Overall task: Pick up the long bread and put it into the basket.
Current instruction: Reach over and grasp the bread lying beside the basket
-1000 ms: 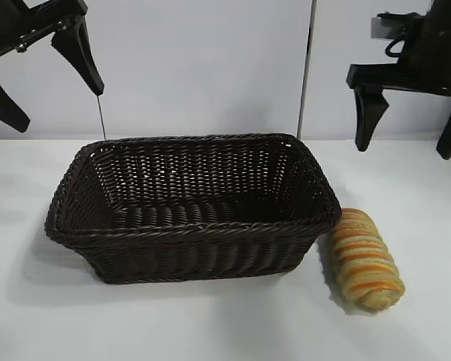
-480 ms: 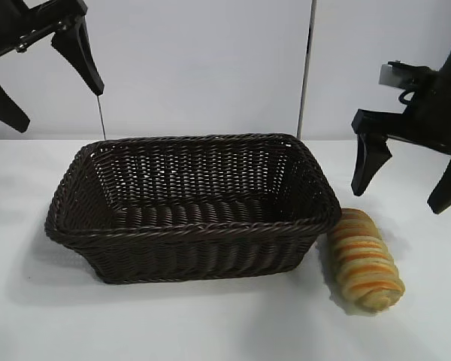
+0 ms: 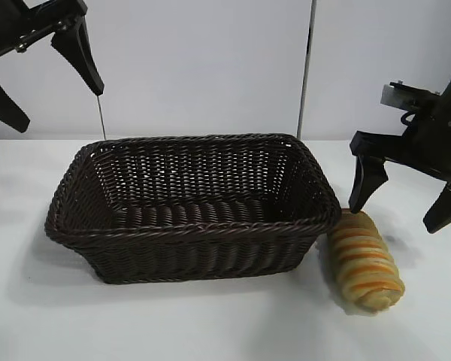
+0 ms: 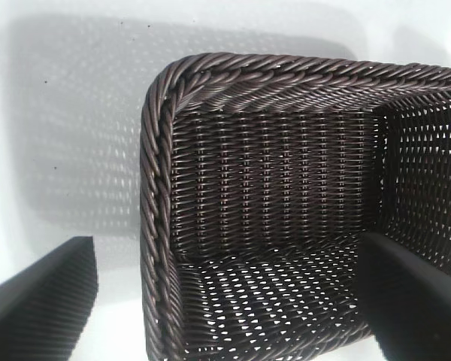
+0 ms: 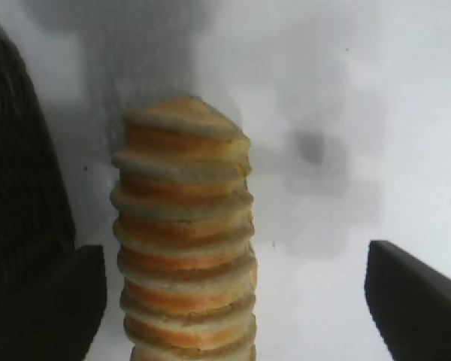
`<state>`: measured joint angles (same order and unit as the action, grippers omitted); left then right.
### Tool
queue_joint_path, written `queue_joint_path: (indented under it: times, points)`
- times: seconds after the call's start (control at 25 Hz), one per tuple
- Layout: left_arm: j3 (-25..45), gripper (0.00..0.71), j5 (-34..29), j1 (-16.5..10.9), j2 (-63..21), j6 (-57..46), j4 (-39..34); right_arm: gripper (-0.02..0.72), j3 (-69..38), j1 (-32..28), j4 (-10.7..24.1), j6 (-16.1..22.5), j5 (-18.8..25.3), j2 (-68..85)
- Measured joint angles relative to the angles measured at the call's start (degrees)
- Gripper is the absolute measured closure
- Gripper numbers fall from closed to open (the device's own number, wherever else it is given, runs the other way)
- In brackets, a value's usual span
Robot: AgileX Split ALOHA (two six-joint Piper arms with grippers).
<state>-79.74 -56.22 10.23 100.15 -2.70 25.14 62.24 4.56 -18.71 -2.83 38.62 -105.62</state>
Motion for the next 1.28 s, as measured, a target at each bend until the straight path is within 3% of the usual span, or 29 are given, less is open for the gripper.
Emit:
queue_joint_path:
  times: [1.28]
  points:
    - [0.0,0.041,0.0,0.0,0.0,0.0,0.0,0.113,0.0,0.0,-0.7,0.0,-1.3,0.0]
